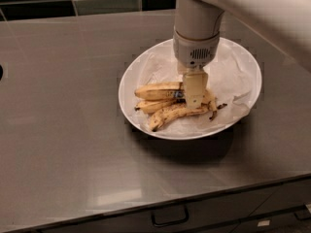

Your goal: Pick banana from white bowl

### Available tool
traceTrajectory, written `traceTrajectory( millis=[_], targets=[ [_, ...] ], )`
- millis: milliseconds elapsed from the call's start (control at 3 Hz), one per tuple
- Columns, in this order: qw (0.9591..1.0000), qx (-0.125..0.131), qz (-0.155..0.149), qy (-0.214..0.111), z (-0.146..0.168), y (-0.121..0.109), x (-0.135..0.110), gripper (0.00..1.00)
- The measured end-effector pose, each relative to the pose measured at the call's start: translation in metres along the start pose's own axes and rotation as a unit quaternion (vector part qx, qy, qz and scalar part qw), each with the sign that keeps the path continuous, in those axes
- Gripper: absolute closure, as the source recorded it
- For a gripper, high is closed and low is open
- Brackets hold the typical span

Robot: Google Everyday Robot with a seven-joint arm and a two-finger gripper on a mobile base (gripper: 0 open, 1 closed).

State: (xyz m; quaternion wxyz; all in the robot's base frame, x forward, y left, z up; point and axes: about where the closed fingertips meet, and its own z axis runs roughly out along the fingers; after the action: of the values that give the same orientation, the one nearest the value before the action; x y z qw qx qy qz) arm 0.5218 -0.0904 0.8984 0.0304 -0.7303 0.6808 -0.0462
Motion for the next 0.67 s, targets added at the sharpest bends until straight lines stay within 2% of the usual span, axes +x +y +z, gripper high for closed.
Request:
traceTrajectory(
  millis=[667],
  targets=[
    [1.0,-0.006,-0.005,0.003,0.0053,0.0027,-0.0041,0.33]
  ],
)
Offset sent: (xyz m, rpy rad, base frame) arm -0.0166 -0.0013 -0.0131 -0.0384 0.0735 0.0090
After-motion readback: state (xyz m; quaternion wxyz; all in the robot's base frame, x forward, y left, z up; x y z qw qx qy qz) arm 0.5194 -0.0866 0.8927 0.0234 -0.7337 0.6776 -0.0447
